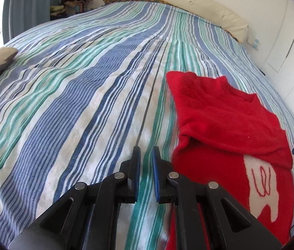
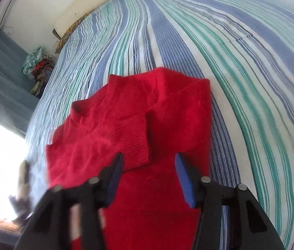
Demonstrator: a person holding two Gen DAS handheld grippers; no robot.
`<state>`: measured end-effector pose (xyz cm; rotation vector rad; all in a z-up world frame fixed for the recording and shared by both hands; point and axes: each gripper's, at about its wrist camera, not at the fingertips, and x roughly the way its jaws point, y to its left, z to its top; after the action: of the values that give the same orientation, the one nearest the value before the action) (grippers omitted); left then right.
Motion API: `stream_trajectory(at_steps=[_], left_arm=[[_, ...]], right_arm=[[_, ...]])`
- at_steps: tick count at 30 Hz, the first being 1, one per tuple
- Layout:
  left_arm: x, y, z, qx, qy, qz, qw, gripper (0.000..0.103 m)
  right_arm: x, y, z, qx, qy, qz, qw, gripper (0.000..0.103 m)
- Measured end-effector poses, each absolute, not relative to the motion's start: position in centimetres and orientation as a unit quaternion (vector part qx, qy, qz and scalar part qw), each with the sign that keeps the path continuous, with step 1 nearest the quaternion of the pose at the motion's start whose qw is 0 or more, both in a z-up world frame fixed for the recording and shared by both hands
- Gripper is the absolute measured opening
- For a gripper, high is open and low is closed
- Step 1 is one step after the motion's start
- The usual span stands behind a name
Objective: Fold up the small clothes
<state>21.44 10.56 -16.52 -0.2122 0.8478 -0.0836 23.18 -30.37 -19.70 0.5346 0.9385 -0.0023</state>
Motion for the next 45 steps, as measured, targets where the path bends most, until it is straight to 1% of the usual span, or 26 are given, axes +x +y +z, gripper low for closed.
stream_trajectory(at_steps=[4, 7, 9, 12, 14, 15, 16, 17, 18, 19, 20, 22, 26, 29, 31, 33, 34, 36, 41, 45], left_arm=[[19.6, 8.5, -14.1, -0.045, 0.381, -0.079, 0.92, 0.01], [21.0, 5.6, -12.3, -0.043, 0.366, -0.126, 0.921, 0.016], [23.2, 3.9, -12.2, -0.048, 0.376, -0.138, 0.915, 0.017], [26.7, 3.7, -15.1, -0.05, 0.428, -0.099, 0.897, 0.017], [28.2, 5.2, -18.6, -0.06, 0.479, -0.059, 0.874, 0.013], [27.9, 6.2, -19.0, -0.08, 0.469, -0.066, 0.877, 0.013], [27.5, 6.6, -18.6, -0.082, 0.463, -0.063, 0.88, 0.02], [27.1, 6.8, -18.0, -0.073, 0.462, -0.061, 0.882, 0.03], [26.4, 6.7, -17.2, -0.061, 0.456, -0.058, 0.886, 0.035], [25.4, 6.8, -16.5, -0.05, 0.448, -0.055, 0.891, 0.043], [24.3, 6.7, -15.6, -0.042, 0.44, -0.06, 0.895, 0.047], [21.3, 6.5, -14.2, -0.033, 0.433, -0.087, 0.897, 0.053], [14.2, 4.4, -13.1, -0.005, 0.455, -0.155, 0.877, 0.069], [9.3, 2.4, -15.0, 0.029, 0.504, -0.185, 0.843, 0.072], [6.8, 1.4, -17.2, 0.063, 0.539, -0.173, 0.822, 0.071], [4.7, 0.8, -17.4, 0.103, 0.505, -0.162, 0.841, 0.072], [4.3, 0.5, -17.3, 0.117, 0.502, -0.156, 0.842, 0.073], [4.4, 0.3, -17.1, 0.116, 0.505, -0.149, 0.842, 0.073], [4.2, 0.3, -17.4, 0.114, 0.501, -0.143, 0.846, 0.076], [4.2, 0.4, -17.5, 0.113, 0.501, -0.139, 0.847, 0.077]], right_arm=[[20.2, -30.2, -17.0, 0.198, 0.416, 0.032, 0.887, 0.056], [19.0, -29.7, -16.1, 0.181, 0.408, 0.057, 0.893, 0.056], [18.9, -29.1, -15.9, 0.172, 0.407, 0.066, 0.894, 0.056], [19.1, -27.7, -16.5, 0.153, 0.416, 0.086, 0.892, 0.056], [18.8, -26.6, -17.4, 0.129, 0.427, 0.093, 0.89, 0.056], [18.4, -26.3, -18.2, 0.117, 0.436, 0.091, 0.888, 0.056], [18.1, -26.1, -19.4, 0.113, 0.451, 0.087, 0.881, 0.058], [17.9, -26.3, -20.9, 0.115, 0.475, 0.084, 0.869, 0.059], [17.6, -26.7, -22.4, 0.117, 0.498, 0.082, 0.856, 0.059], [17.0, -27.0, -23.1, 0.117, 0.503, 0.082, 0.852, 0.057], [16.2, -27.2, -22.9, 0.112, 0.491, 0.084, 0.86, 0.057], [14.6, -27.0, -21.3, 0.095, 0.472, 0.079, 0.873, 0.057], [9.8, -23.8, -17.8, 0.039, 0.447, 0.128, 0.884, 0.059], [5.6, -20.8, -17.8, 0.02, 0.468, 0.171, 0.867, 0.059], [2.9, -19.3, -19.7, 0.014, 0.497, 0.178, 0.849, 0.059], [0.6, -18.4, -22.8, -0.006, 0.542, 0.159, 0.825, 0.059], [-0.5, -18.3, -24.0, -0.012, 0.546, 0.145, 0.825, 0.06], [-2.2, -18.4, -24.1, -0.013, 0.518, 0.13, 0.845, 0.061], [-2.1, -18.6, -24.1, 0.013, 0.523, 0.115, 0.844, 0.065], [-2.1, -18.7, -24.3, 0.021, 0.519, 0.115, 0.847, 0.066]])
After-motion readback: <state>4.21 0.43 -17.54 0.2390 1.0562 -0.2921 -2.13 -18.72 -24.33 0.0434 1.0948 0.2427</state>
